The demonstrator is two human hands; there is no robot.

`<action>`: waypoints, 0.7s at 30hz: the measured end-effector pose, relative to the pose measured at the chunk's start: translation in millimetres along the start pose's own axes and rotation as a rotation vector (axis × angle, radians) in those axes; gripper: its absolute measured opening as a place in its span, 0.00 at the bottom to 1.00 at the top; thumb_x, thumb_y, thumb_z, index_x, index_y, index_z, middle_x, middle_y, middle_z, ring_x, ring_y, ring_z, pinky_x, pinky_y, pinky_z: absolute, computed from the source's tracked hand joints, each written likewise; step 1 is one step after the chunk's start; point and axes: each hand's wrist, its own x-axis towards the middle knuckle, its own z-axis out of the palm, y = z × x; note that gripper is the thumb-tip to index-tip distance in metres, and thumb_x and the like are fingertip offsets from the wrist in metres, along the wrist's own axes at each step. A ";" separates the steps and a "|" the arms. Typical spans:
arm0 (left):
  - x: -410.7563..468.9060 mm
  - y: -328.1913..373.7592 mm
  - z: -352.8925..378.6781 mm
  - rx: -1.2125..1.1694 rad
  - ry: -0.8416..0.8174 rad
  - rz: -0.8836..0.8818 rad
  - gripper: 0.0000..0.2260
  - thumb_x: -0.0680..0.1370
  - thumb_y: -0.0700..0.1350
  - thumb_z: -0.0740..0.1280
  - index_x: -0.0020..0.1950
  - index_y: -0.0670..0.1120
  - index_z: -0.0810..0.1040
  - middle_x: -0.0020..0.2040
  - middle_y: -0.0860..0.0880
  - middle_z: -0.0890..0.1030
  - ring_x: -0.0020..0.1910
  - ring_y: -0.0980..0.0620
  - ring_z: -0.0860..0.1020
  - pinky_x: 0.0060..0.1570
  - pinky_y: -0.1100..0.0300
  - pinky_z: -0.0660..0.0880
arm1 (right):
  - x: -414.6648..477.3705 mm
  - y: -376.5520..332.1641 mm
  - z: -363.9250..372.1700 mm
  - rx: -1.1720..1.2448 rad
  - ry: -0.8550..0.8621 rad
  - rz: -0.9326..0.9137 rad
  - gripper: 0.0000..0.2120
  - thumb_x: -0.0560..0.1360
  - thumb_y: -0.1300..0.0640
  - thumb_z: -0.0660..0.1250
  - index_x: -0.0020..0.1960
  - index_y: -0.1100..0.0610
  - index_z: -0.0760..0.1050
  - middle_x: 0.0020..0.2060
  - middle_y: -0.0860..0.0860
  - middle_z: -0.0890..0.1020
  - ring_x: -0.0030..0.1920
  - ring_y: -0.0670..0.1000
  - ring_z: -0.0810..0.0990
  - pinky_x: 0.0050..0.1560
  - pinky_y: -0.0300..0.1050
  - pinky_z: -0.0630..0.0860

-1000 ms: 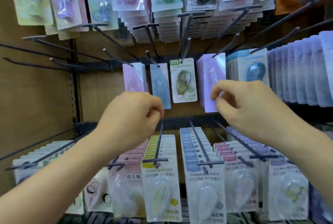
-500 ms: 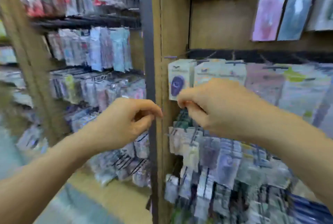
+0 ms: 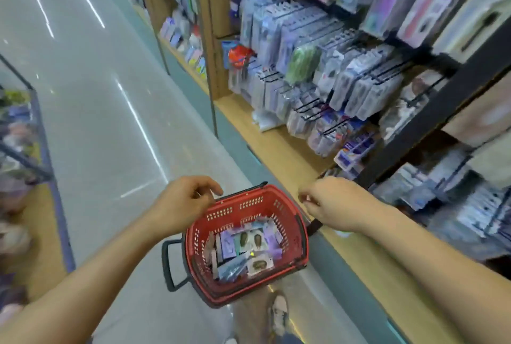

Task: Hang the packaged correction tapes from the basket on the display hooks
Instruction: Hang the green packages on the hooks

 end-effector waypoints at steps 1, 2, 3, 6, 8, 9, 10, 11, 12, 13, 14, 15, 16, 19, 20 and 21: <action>2.0 -20.3 9.8 -0.020 -0.006 -0.071 0.14 0.77 0.36 0.63 0.45 0.54 0.81 0.38 0.54 0.83 0.35 0.60 0.80 0.42 0.61 0.78 | 17.3 1.8 17.5 0.018 -0.051 0.000 0.06 0.79 0.53 0.56 0.45 0.51 0.70 0.45 0.53 0.81 0.48 0.57 0.79 0.48 0.54 0.77; 4.3 -38.6 20.2 -0.045 -0.014 -0.139 0.14 0.77 0.36 0.63 0.45 0.54 0.82 0.38 0.53 0.84 0.37 0.56 0.81 0.45 0.57 0.80 | 34.9 5.3 36.1 0.031 -0.101 -0.003 0.06 0.78 0.54 0.57 0.46 0.52 0.72 0.44 0.53 0.81 0.48 0.57 0.79 0.50 0.55 0.77; 7.1 -55.4 31.6 -0.073 -0.013 -0.202 0.14 0.76 0.35 0.63 0.45 0.53 0.82 0.38 0.52 0.84 0.39 0.50 0.82 0.46 0.53 0.80 | 51.5 9.2 54.6 0.049 -0.145 -0.008 0.06 0.77 0.55 0.57 0.46 0.52 0.72 0.43 0.52 0.80 0.47 0.57 0.79 0.52 0.57 0.77; 17.9 -96.4 71.6 -0.121 0.007 -0.369 0.14 0.76 0.33 0.62 0.43 0.51 0.82 0.38 0.51 0.84 0.39 0.48 0.81 0.45 0.56 0.79 | 101.7 28.0 116.8 0.101 -0.270 0.007 0.04 0.76 0.55 0.58 0.42 0.49 0.68 0.45 0.53 0.81 0.49 0.59 0.80 0.49 0.54 0.77; 29.8 -122.7 104.0 -0.138 0.005 -0.446 0.14 0.76 0.33 0.63 0.43 0.52 0.81 0.38 0.54 0.82 0.38 0.56 0.79 0.44 0.64 0.75 | 131.6 41.3 158.7 0.149 -0.326 0.029 0.03 0.77 0.54 0.59 0.44 0.47 0.69 0.50 0.53 0.82 0.52 0.59 0.81 0.49 0.52 0.77; 37.0 -138.2 121.8 -0.147 -0.003 -0.481 0.15 0.76 0.33 0.64 0.42 0.54 0.80 0.39 0.55 0.82 0.38 0.58 0.79 0.46 0.63 0.76 | 145.4 47.1 178.5 0.174 -0.354 0.047 0.03 0.77 0.54 0.60 0.47 0.48 0.72 0.52 0.53 0.83 0.54 0.58 0.81 0.50 0.52 0.77; 44.1 -154.3 140.1 -0.161 -0.012 -0.520 0.16 0.76 0.33 0.64 0.41 0.55 0.80 0.40 0.56 0.83 0.41 0.59 0.80 0.49 0.62 0.76 | 159.4 52.5 200.3 0.198 -0.377 0.073 0.06 0.77 0.54 0.60 0.52 0.50 0.75 0.54 0.53 0.83 0.56 0.58 0.80 0.52 0.51 0.77; 52.5 -172.0 158.9 -0.172 -0.022 -0.553 0.18 0.76 0.33 0.64 0.40 0.57 0.80 0.42 0.57 0.83 0.43 0.59 0.80 0.51 0.61 0.76 | 174.0 58.3 223.1 0.226 -0.388 0.108 0.10 0.78 0.55 0.61 0.57 0.52 0.76 0.55 0.53 0.83 0.58 0.58 0.80 0.53 0.49 0.76; 61.2 -190.4 179.0 -0.175 -0.039 -0.590 0.18 0.76 0.33 0.64 0.39 0.58 0.79 0.43 0.58 0.83 0.45 0.59 0.81 0.52 0.61 0.76 | 188.3 63.3 246.4 0.253 -0.405 0.147 0.12 0.78 0.55 0.62 0.60 0.53 0.76 0.57 0.53 0.82 0.59 0.57 0.79 0.54 0.48 0.75; 70.5 -209.3 200.0 -0.172 -0.064 -0.628 0.19 0.76 0.34 0.64 0.39 0.59 0.78 0.44 0.58 0.83 0.46 0.59 0.81 0.52 0.61 0.75 | 202.3 67.4 271.9 0.282 -0.418 0.178 0.13 0.78 0.56 0.63 0.62 0.53 0.76 0.57 0.54 0.82 0.59 0.57 0.79 0.54 0.48 0.74; 82.5 -228.2 220.9 -0.160 -0.088 -0.651 0.18 0.76 0.34 0.64 0.39 0.58 0.78 0.44 0.57 0.83 0.47 0.57 0.81 0.52 0.61 0.75 | 216.9 71.3 299.2 0.311 -0.422 0.200 0.15 0.78 0.56 0.63 0.63 0.53 0.76 0.57 0.54 0.82 0.59 0.57 0.79 0.54 0.48 0.74; 96.5 -248.8 243.5 -0.148 -0.109 -0.662 0.16 0.76 0.34 0.64 0.41 0.57 0.79 0.45 0.55 0.84 0.48 0.54 0.82 0.51 0.61 0.75 | 231.7 74.4 328.0 0.334 -0.424 0.215 0.16 0.77 0.56 0.64 0.64 0.53 0.75 0.57 0.55 0.82 0.59 0.58 0.79 0.54 0.48 0.74; 111.5 -270.5 267.2 -0.130 -0.134 -0.670 0.14 0.76 0.35 0.64 0.43 0.55 0.80 0.46 0.53 0.84 0.49 0.52 0.82 0.51 0.61 0.74 | 247.7 76.8 359.8 0.355 -0.433 0.227 0.17 0.77 0.57 0.64 0.66 0.53 0.74 0.58 0.55 0.82 0.59 0.58 0.79 0.54 0.48 0.73; 162.8 -339.6 342.4 -0.003 -0.243 -0.632 0.09 0.76 0.40 0.66 0.53 0.50 0.82 0.52 0.47 0.85 0.54 0.45 0.81 0.52 0.56 0.75 | 296.8 79.8 455.3 0.381 -0.481 0.227 0.23 0.77 0.58 0.65 0.71 0.55 0.69 0.64 0.57 0.78 0.63 0.59 0.76 0.60 0.51 0.74; 179.7 -360.8 367.9 0.028 -0.275 -0.618 0.10 0.76 0.40 0.66 0.54 0.49 0.82 0.53 0.46 0.84 0.55 0.44 0.81 0.52 0.55 0.76 | 313.0 80.9 485.4 0.377 -0.500 0.231 0.25 0.77 0.58 0.65 0.73 0.55 0.67 0.66 0.58 0.77 0.64 0.59 0.76 0.60 0.51 0.74; 196.0 -380.3 394.2 0.045 -0.298 -0.602 0.10 0.76 0.41 0.65 0.55 0.49 0.81 0.54 0.45 0.84 0.55 0.43 0.81 0.53 0.54 0.76 | 328.3 83.5 514.0 0.375 -0.508 0.250 0.27 0.77 0.58 0.65 0.74 0.56 0.65 0.66 0.58 0.76 0.64 0.60 0.76 0.60 0.51 0.74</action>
